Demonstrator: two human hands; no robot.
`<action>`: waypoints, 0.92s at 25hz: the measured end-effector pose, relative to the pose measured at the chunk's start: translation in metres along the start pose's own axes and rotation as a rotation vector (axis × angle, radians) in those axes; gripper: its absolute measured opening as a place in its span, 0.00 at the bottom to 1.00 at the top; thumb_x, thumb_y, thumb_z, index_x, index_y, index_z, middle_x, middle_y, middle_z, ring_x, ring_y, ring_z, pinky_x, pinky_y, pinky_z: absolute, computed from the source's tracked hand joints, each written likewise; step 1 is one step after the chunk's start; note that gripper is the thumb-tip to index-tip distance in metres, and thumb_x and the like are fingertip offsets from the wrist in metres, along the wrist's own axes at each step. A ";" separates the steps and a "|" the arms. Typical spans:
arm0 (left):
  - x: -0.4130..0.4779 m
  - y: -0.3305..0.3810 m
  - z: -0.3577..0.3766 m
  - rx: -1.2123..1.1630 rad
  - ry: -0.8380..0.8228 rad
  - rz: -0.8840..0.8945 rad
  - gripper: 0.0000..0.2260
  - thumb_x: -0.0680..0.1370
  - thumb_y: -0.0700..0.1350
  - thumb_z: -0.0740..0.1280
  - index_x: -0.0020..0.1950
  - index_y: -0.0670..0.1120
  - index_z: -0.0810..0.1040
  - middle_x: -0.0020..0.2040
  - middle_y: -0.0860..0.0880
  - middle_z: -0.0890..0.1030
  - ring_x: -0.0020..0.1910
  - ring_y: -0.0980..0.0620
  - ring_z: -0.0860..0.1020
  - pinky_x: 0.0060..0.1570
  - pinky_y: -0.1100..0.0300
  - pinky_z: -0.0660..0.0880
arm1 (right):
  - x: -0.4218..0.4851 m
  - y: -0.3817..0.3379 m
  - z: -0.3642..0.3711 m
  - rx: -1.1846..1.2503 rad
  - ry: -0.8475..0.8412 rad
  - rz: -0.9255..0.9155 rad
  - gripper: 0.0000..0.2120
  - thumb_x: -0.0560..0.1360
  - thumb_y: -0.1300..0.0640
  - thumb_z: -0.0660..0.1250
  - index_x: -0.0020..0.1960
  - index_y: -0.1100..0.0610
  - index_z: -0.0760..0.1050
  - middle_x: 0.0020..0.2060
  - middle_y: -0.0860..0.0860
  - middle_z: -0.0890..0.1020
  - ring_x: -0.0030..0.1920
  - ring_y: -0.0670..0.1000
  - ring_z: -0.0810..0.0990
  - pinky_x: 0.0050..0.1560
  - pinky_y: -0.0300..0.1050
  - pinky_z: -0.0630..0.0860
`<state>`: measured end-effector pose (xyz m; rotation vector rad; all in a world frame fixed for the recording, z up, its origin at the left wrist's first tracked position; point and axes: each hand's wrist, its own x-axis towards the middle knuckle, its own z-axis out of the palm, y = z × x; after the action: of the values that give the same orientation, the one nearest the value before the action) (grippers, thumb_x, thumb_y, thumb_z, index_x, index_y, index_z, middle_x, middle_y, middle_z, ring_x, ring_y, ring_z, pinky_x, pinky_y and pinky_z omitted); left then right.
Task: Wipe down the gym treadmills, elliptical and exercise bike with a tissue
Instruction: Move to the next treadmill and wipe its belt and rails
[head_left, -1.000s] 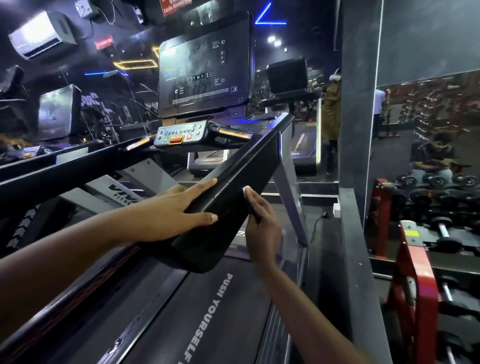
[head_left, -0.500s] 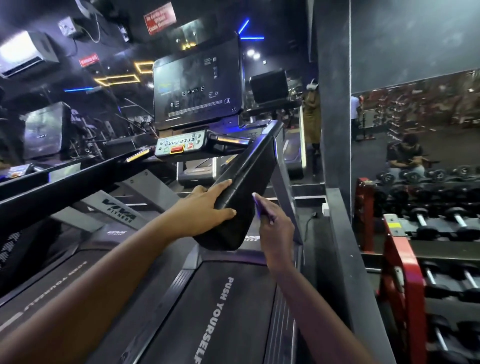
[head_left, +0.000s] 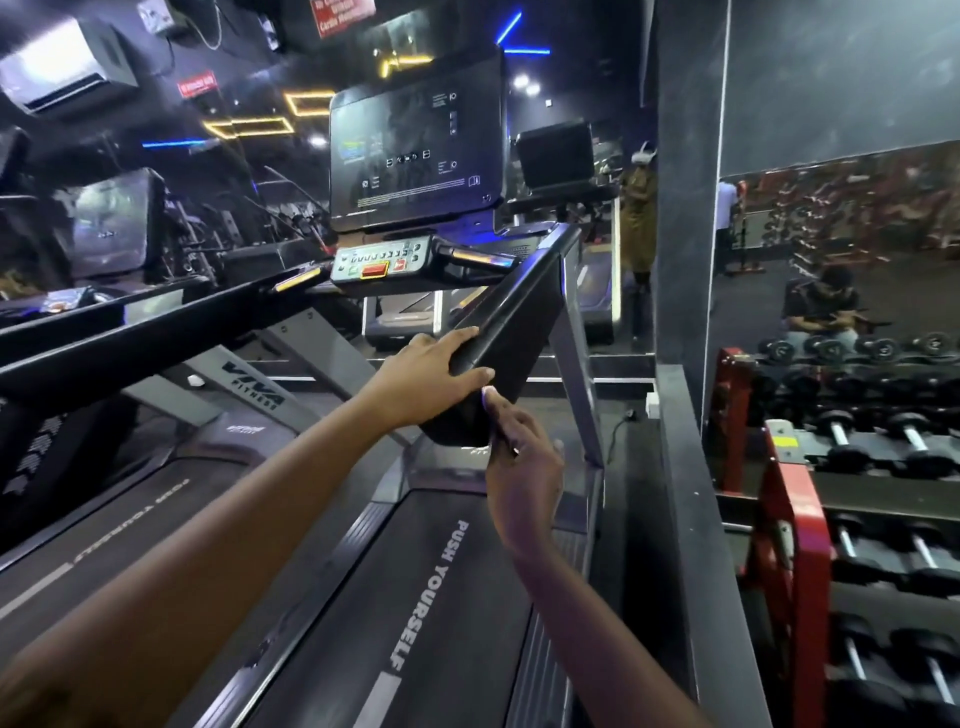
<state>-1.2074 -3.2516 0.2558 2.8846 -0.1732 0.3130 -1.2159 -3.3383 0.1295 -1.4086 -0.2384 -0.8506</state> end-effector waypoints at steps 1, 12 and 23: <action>-0.007 -0.001 0.001 -0.021 0.030 0.002 0.28 0.78 0.60 0.60 0.77 0.56 0.57 0.70 0.43 0.66 0.68 0.43 0.68 0.64 0.55 0.64 | -0.001 -0.004 -0.002 0.010 0.000 -0.003 0.14 0.73 0.72 0.65 0.56 0.64 0.79 0.52 0.50 0.80 0.52 0.25 0.71 0.56 0.19 0.62; -0.149 -0.086 0.057 -0.119 0.126 -0.131 0.25 0.79 0.53 0.62 0.75 0.50 0.62 0.72 0.48 0.66 0.68 0.48 0.69 0.67 0.56 0.64 | -0.096 -0.002 -0.033 -0.014 -0.392 -0.074 0.14 0.73 0.69 0.67 0.56 0.60 0.81 0.52 0.47 0.82 0.54 0.35 0.77 0.58 0.27 0.68; -0.297 -0.220 0.137 0.028 -0.351 -0.506 0.24 0.82 0.52 0.57 0.76 0.45 0.61 0.76 0.46 0.62 0.73 0.48 0.63 0.69 0.57 0.61 | -0.219 0.030 0.069 -0.423 -1.273 -0.031 0.15 0.75 0.66 0.63 0.57 0.55 0.80 0.51 0.55 0.83 0.52 0.56 0.81 0.53 0.42 0.73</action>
<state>-1.4371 -3.0449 0.0112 2.8551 0.4997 -0.2838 -1.3253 -3.1943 -0.0153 -2.1993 -1.0826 0.1107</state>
